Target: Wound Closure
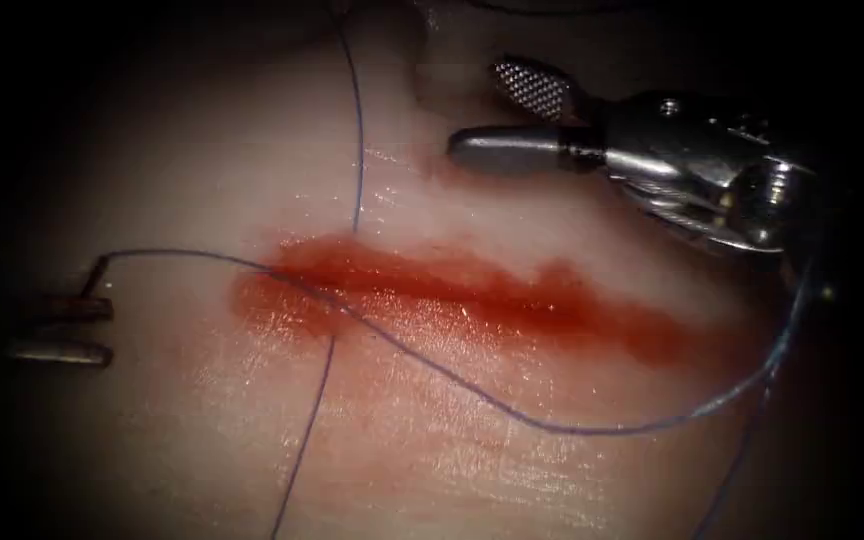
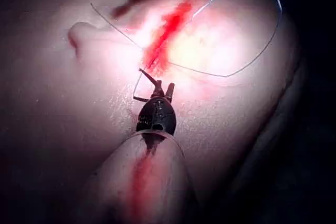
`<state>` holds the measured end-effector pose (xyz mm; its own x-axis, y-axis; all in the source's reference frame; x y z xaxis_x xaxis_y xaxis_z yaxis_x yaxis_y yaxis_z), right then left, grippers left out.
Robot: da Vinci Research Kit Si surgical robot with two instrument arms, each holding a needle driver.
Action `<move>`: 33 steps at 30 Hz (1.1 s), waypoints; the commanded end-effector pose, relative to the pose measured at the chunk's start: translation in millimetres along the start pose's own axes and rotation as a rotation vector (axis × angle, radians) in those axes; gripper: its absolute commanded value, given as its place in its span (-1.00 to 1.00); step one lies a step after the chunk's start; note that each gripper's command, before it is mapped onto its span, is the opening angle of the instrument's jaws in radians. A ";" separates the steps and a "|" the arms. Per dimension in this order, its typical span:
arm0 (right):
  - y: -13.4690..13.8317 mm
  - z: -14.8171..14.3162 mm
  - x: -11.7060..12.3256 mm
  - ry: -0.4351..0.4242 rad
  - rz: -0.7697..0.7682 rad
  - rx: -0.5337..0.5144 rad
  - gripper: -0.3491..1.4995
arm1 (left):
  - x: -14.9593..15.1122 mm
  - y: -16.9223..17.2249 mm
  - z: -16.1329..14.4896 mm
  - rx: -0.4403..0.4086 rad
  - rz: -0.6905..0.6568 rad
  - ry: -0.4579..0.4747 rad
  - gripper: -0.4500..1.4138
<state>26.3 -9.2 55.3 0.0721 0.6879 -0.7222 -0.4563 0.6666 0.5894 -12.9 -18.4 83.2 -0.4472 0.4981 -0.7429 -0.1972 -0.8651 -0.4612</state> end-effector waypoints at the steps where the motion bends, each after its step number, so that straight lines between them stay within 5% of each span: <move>1: 0.3 -1.5 -1.1 -0.005 0.006 -0.008 0.80 | -0.2 0.7 1.0 0.001 -0.001 -0.001 -1.00; 6: 1.9 -7.3 -1.5 -0.014 -0.038 -0.080 0.78 | 2.1 2.8 4.0 -0.009 0.028 0.003 -1.00; 14: 2.0 -18.6 -6.3 -0.210 -0.131 -0.176 0.75 | 6.7 5.1 11.7 -0.046 0.052 0.021 -1.00; 21: 0.9 -25.1 -8.5 -0.322 -0.185 -0.253 0.68 | 9.0 1.8 17.3 -0.044 0.043 0.022 -0.96; 29: 0.1 -25.4 -8.3 -0.339 -0.177 -0.232 0.69 | 9.5 -5.4 21.1 -0.001 0.046 0.016 -1.00; 33: -0.3 -25.1 -8.8 -0.336 -0.181 -0.209 0.68 | 8.8 -8.3 25.7 0.027 0.055 0.019 -1.00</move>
<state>2.9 -21.6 51.8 0.4374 0.6415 -0.6303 -0.5795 0.7370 0.3479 -37.6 -7.8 93.1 -0.4413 0.4486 -0.7772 -0.1984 -0.8934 -0.4030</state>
